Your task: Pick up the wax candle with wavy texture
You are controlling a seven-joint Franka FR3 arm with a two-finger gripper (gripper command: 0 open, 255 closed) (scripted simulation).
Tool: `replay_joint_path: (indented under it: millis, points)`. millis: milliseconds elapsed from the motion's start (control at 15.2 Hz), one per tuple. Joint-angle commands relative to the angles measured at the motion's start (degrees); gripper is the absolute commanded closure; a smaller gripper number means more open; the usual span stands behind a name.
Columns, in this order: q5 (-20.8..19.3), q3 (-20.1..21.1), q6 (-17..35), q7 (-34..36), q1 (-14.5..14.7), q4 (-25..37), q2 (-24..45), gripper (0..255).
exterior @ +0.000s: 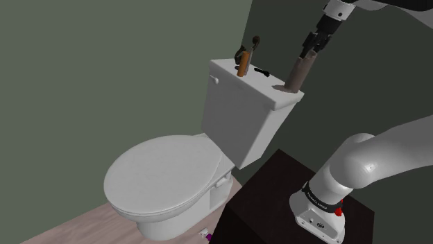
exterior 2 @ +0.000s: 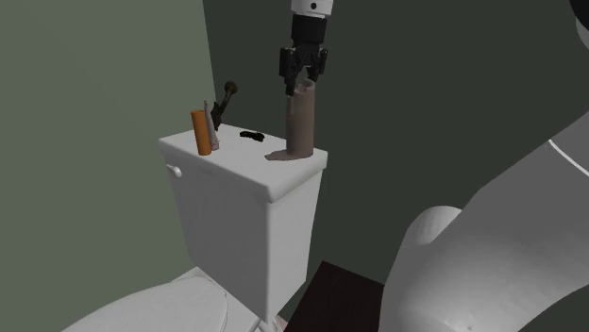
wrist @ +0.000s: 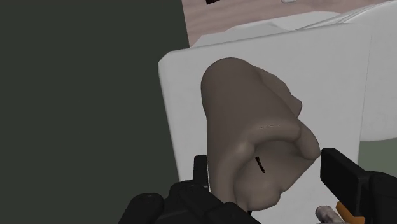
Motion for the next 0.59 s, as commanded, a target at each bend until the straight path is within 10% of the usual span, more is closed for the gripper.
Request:
replay_joint_path:
  millis: [0, 528]
  points:
    - [0.2, 0.1, -1.2, -0.1, 0.1, 1.5, 0.4, 255]
    - [1.2, 0.0, -7.2, -0.7, 0.8, 10.2, 3.2, 255]
